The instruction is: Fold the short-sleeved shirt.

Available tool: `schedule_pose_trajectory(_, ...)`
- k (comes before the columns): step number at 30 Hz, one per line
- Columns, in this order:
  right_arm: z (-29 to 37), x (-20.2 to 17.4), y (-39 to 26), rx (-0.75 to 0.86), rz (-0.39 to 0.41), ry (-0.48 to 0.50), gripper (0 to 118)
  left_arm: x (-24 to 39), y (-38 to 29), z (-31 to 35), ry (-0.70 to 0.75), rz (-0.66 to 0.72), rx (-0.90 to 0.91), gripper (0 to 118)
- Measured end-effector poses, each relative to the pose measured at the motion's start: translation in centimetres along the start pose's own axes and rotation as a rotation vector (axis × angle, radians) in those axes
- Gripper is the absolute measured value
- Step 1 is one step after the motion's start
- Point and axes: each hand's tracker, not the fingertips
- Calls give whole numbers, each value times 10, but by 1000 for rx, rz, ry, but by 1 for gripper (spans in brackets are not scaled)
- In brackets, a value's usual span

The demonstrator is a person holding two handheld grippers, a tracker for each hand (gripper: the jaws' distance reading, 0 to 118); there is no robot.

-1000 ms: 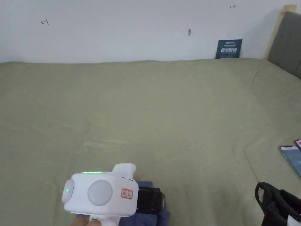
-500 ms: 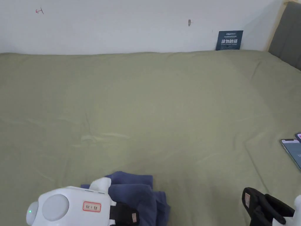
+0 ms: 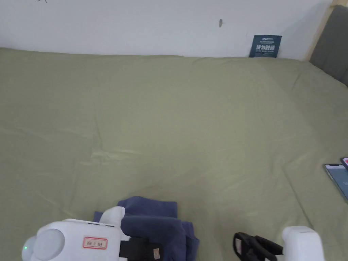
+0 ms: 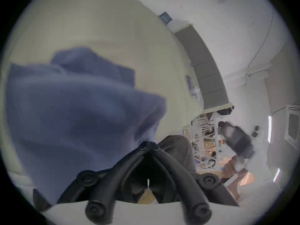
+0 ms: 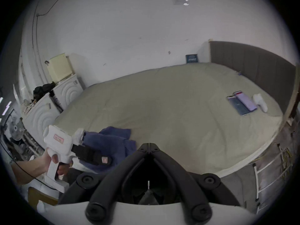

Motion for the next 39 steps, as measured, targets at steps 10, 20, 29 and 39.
schedule_pose_trajectory(10,-160,3,-26,-300,-299,566,0,-51,15,98,145,63,179,1)
schedule_pose_trajectory(20,-211,70,-44,-385,-509,708,0,-103,36,84,21,152,122,64)
schedule_pose_trajectory(29,-215,80,-47,-404,-586,763,0,-120,47,37,-205,195,32,104)
schedule_pose_trajectory(39,-164,57,-15,-343,-435,646,0,-125,63,86,-30,151,58,22)
